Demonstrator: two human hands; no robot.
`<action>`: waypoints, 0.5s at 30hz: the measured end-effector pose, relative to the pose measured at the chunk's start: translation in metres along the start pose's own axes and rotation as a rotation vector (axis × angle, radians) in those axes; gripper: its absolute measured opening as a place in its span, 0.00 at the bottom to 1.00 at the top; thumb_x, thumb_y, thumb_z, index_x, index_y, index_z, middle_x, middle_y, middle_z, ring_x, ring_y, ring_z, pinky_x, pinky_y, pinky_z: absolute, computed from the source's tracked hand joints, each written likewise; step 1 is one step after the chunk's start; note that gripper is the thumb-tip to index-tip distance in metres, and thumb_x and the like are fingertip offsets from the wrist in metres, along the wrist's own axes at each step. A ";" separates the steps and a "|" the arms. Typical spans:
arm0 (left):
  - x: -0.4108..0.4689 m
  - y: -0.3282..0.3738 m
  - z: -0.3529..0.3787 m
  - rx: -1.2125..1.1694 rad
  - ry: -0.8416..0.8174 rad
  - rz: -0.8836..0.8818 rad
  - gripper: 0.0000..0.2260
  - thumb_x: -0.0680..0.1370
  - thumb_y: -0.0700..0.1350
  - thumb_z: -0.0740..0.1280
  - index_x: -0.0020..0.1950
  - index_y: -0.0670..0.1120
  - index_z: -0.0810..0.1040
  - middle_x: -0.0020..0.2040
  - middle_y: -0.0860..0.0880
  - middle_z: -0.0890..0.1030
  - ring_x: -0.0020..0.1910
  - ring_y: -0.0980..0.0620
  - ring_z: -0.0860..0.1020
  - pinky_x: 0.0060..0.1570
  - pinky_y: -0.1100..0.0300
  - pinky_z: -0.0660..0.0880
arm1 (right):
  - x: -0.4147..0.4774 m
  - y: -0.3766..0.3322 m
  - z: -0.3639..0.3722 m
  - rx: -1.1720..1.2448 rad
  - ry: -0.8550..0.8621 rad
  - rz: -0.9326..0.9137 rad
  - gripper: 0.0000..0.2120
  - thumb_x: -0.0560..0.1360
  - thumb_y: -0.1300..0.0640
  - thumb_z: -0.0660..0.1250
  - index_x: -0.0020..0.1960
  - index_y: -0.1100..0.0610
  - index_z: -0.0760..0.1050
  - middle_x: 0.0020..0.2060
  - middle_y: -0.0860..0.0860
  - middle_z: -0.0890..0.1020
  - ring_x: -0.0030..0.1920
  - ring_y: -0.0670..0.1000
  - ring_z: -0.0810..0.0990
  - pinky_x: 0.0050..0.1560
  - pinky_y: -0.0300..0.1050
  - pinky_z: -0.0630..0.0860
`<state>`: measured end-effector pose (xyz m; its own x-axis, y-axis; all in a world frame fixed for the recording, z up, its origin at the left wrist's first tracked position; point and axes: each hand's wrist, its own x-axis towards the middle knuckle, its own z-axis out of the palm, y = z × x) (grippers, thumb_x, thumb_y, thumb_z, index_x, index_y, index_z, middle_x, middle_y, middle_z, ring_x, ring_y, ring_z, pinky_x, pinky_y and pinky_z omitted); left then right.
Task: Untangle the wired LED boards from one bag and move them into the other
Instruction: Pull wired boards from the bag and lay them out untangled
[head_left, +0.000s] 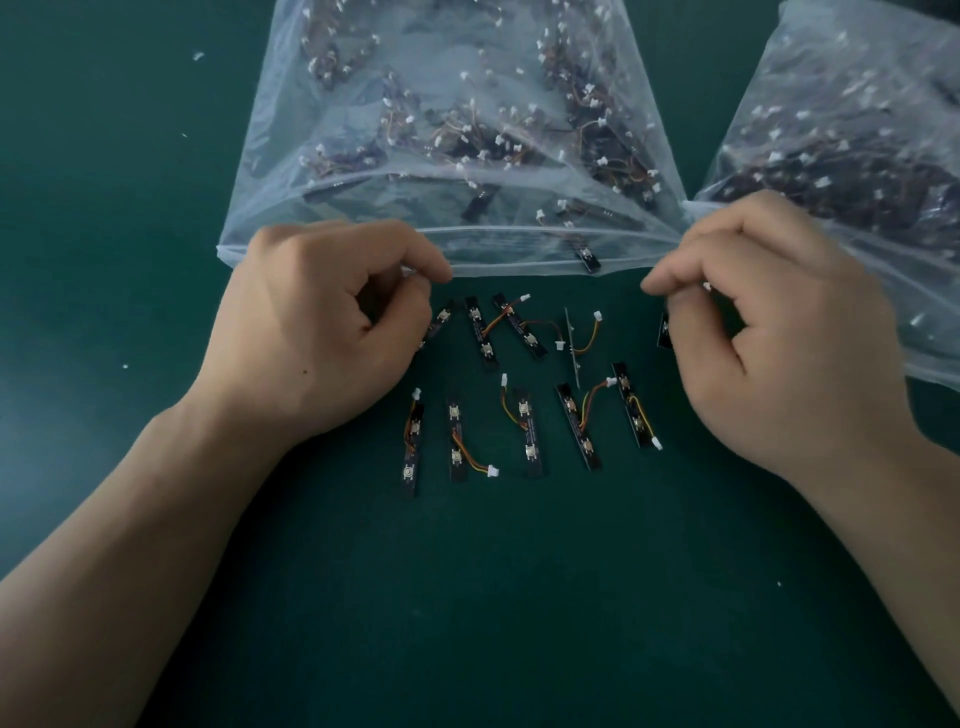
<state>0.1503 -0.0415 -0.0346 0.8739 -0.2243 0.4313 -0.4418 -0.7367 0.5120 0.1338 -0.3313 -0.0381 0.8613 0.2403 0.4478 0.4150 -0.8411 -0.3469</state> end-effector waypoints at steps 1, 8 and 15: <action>0.000 0.000 0.000 0.002 -0.005 0.008 0.08 0.77 0.38 0.69 0.48 0.48 0.87 0.30 0.54 0.76 0.32 0.49 0.74 0.33 0.55 0.72 | 0.000 0.000 0.000 0.043 0.008 -0.039 0.09 0.79 0.66 0.65 0.50 0.59 0.83 0.48 0.51 0.81 0.42 0.50 0.75 0.38 0.49 0.73; 0.000 0.001 0.000 -0.042 -0.002 -0.011 0.07 0.77 0.39 0.69 0.48 0.48 0.86 0.29 0.52 0.79 0.32 0.48 0.76 0.34 0.65 0.72 | 0.000 -0.005 0.001 0.159 -0.115 -0.227 0.11 0.83 0.56 0.64 0.55 0.59 0.85 0.53 0.52 0.83 0.54 0.57 0.81 0.58 0.60 0.73; 0.005 0.001 -0.005 -0.083 -0.104 0.070 0.10 0.76 0.36 0.70 0.53 0.45 0.86 0.44 0.55 0.83 0.45 0.57 0.78 0.50 0.63 0.73 | -0.002 -0.009 0.000 0.196 -0.203 -0.268 0.22 0.86 0.47 0.55 0.62 0.57 0.84 0.63 0.50 0.82 0.67 0.55 0.78 0.66 0.60 0.70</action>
<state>0.1530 -0.0402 -0.0284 0.8549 -0.3410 0.3911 -0.5137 -0.6626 0.5451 0.1280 -0.3239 -0.0357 0.7473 0.5465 0.3780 0.6642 -0.6320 -0.3993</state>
